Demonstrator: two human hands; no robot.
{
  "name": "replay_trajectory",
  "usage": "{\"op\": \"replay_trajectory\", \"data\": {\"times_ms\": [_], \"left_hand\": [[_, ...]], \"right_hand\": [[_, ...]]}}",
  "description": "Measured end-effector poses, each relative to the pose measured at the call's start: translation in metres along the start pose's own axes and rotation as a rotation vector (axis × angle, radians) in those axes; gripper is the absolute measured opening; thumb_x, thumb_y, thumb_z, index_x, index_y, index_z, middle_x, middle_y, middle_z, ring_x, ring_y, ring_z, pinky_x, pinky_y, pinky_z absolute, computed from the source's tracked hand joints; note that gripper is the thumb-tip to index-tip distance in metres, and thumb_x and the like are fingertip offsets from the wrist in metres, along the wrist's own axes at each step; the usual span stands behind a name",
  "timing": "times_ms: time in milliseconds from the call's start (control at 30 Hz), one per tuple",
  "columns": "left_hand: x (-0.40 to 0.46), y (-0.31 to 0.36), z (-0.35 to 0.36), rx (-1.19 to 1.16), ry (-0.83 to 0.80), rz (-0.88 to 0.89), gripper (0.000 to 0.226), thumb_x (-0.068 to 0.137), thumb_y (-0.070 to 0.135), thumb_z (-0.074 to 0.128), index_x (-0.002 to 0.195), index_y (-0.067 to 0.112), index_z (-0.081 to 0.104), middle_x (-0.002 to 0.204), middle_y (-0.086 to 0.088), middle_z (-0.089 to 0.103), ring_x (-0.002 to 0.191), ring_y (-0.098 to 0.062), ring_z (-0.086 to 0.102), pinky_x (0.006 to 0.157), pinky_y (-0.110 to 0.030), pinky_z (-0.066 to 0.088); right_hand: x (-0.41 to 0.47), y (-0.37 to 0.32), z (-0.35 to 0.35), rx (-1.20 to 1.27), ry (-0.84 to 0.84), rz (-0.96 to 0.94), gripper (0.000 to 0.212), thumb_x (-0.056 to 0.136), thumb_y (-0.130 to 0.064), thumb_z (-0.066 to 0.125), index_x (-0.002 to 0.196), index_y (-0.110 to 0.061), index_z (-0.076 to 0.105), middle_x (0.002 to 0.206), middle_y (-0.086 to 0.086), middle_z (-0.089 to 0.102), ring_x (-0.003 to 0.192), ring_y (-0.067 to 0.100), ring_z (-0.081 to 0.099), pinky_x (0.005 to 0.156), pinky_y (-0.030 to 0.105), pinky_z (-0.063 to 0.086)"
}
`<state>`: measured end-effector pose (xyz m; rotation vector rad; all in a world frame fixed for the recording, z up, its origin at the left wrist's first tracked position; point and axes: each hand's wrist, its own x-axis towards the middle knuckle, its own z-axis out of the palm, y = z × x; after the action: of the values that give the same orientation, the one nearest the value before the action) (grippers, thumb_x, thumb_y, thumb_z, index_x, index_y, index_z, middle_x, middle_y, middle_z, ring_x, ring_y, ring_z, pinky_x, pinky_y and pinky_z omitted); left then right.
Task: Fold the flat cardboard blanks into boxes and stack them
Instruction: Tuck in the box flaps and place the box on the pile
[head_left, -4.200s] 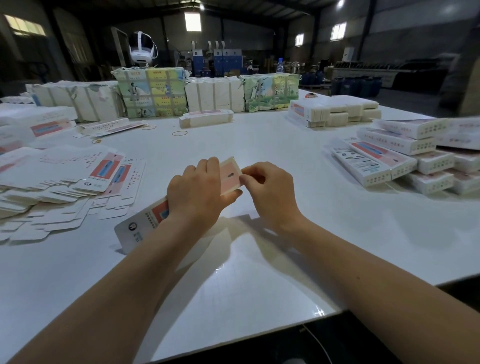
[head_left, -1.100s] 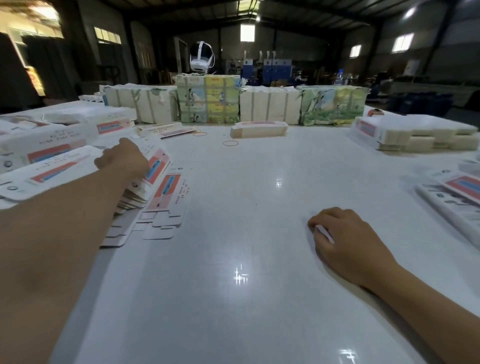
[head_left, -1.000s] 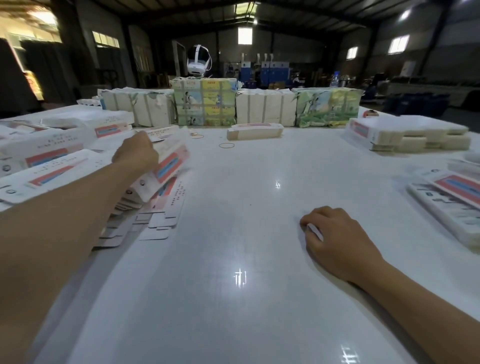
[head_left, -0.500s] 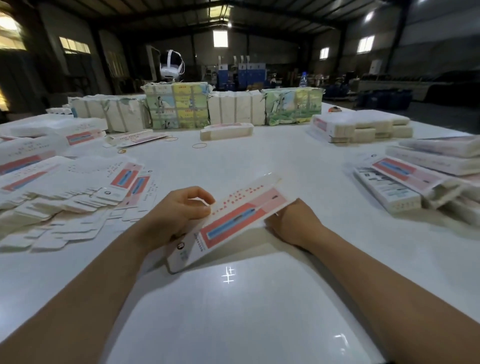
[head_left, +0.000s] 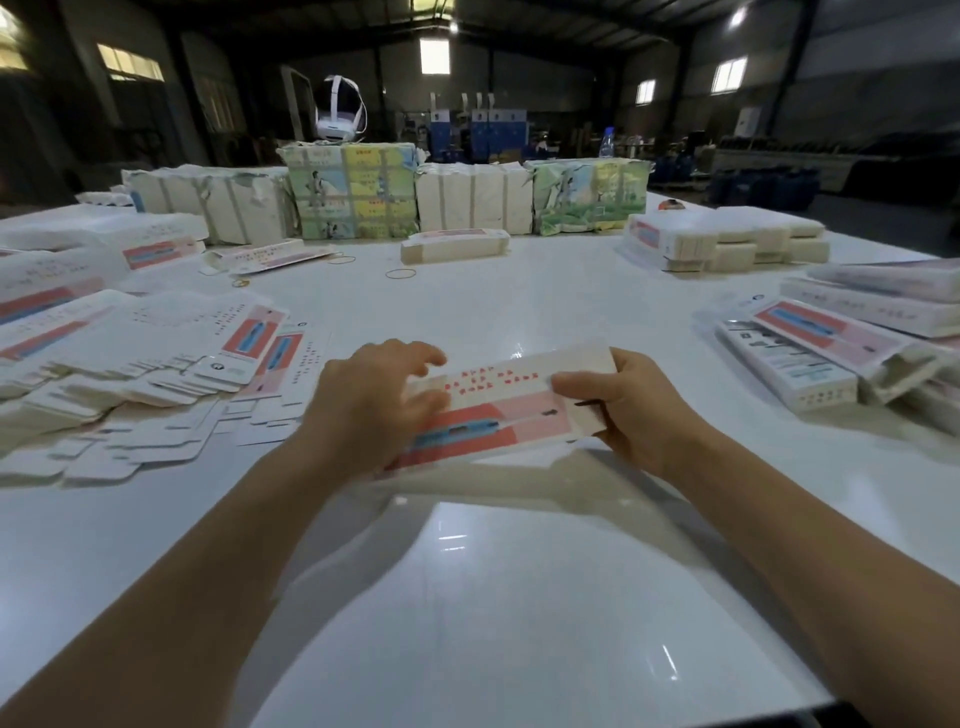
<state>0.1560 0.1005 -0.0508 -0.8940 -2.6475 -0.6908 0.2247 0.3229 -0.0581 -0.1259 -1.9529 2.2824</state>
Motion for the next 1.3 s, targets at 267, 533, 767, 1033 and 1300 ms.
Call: {"op": "replay_trajectory", "data": {"times_ms": [267, 533, 767, 1033, 1300], "left_hand": [[-0.004, 0.035, 0.026, 0.308, 0.1, 0.278, 0.11, 0.066, 0.075, 0.055, 0.148, 0.012, 0.02, 0.142, -0.005, 0.04, 0.127, -0.025, 0.037, 0.11, -0.05, 0.025], [-0.007, 0.032, 0.009, 0.178, 0.261, 0.452, 0.095, 0.058, 0.057, 0.079, 0.129, 0.001, 0.048, 0.114, -0.014, 0.06, 0.091, -0.032, 0.058, 0.078, -0.04, 0.047], [-0.009, 0.04, 0.006, 0.21, 0.331, 0.481, 0.09, 0.054, 0.054, 0.083, 0.119, -0.002, 0.056, 0.104, -0.015, 0.064, 0.079, -0.033, 0.059, 0.067, -0.034, 0.048], [-0.008, 0.044, 0.007, 0.398, 0.416, 0.491, 0.076, 0.058, 0.048, 0.081, 0.112, -0.003, 0.062, 0.098, -0.016, 0.067, 0.077, -0.034, 0.063, 0.063, -0.033, 0.049], [-0.009, 0.042, 0.005, 0.333, 0.386, 0.433, 0.066, 0.056, 0.043, 0.087, 0.101, 0.001, 0.065, 0.085, -0.015, 0.069, 0.064, -0.033, 0.062, 0.054, -0.031, 0.047]], "right_hand": [[-0.004, 0.002, 0.007, 0.012, -0.159, -0.171, 0.015, 0.084, -0.007, 0.059, 0.097, -0.006, 0.066, 0.087, 0.009, 0.073, 0.081, 0.025, 0.07, 0.063, 0.029, 0.056], [-0.01, -0.007, 0.005, 0.12, -0.339, -0.097, 0.022, 0.073, -0.007, 0.061, 0.091, -0.004, 0.073, 0.097, 0.015, 0.072, 0.088, 0.028, 0.069, 0.074, 0.034, 0.059], [-0.015, -0.009, 0.009, -0.085, -0.197, -0.346, 0.035, 0.078, 0.011, 0.058, 0.065, -0.017, 0.074, 0.066, -0.002, 0.07, 0.06, 0.011, 0.066, 0.05, 0.018, 0.05], [-0.017, -0.008, 0.011, -0.305, -0.013, -0.483, 0.036, 0.082, 0.016, 0.055, 0.073, -0.016, 0.069, 0.065, -0.008, 0.071, 0.063, 0.014, 0.069, 0.054, 0.037, 0.059], [-0.014, -0.004, 0.013, -0.284, -0.005, -0.419, 0.032, 0.082, 0.013, 0.058, 0.068, -0.013, 0.067, 0.057, 0.002, 0.067, 0.048, 0.023, 0.064, 0.049, 0.031, 0.056]]}}
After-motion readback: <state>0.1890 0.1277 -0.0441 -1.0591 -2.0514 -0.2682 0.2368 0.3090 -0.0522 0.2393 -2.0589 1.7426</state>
